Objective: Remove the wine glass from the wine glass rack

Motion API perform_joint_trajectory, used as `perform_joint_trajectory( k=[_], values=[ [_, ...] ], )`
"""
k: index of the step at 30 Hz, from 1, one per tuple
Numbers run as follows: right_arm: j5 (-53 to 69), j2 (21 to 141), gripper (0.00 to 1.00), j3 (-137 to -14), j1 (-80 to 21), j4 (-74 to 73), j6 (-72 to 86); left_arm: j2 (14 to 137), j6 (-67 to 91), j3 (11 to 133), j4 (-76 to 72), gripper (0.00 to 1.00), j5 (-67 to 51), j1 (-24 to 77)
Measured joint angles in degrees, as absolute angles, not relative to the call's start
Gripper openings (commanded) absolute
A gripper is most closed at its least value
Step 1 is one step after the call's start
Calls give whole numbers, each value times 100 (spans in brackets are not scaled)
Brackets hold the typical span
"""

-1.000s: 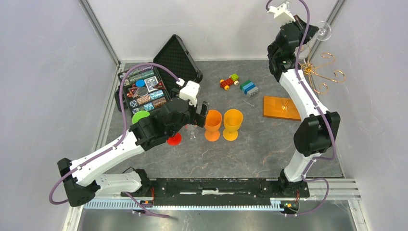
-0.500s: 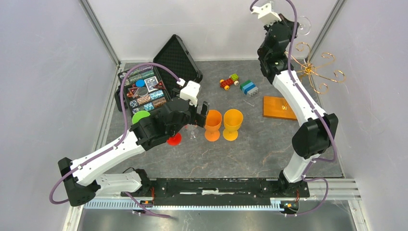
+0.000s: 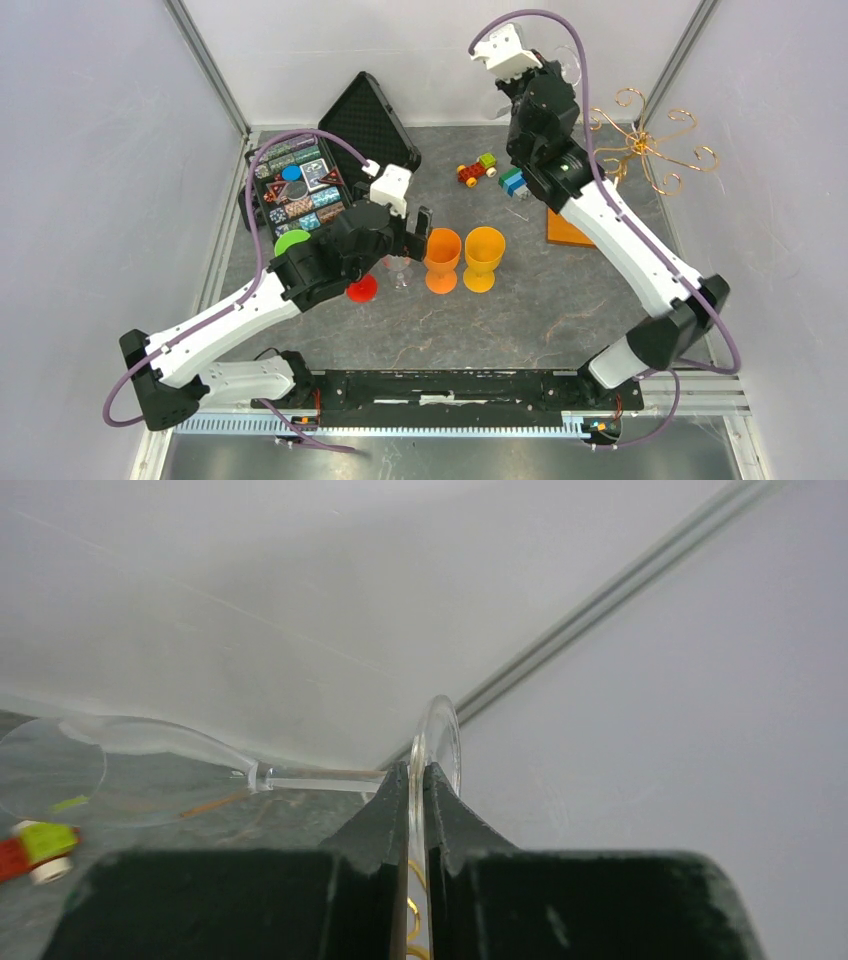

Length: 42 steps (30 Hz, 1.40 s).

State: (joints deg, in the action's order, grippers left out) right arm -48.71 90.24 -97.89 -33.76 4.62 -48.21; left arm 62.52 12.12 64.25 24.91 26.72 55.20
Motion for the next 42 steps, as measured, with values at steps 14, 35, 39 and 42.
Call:
perform_joint_trajectory(
  k=[14, 35, 39, 42],
  values=[
    [-3420, 6499, 0, -8429, -3551, -1540, -2259, 5618, 2617, 6241, 2226, 100, 766, 4158],
    [-25, 4720, 0, -7131, -3551, -2880, -1702, 7544, 2217, 8971, 2145, 97, -2370, 4062],
    [530, 4565, 0, -6858, -3551, -2838, -1739, 8108, 2239, 9015, 2259, 92, -3065, 4062],
    [751, 4565, 0, -6733, -3551, -2759, -1741, 8368, 2383, 8908, 2209, 88, -3636, 4062]
  ],
)
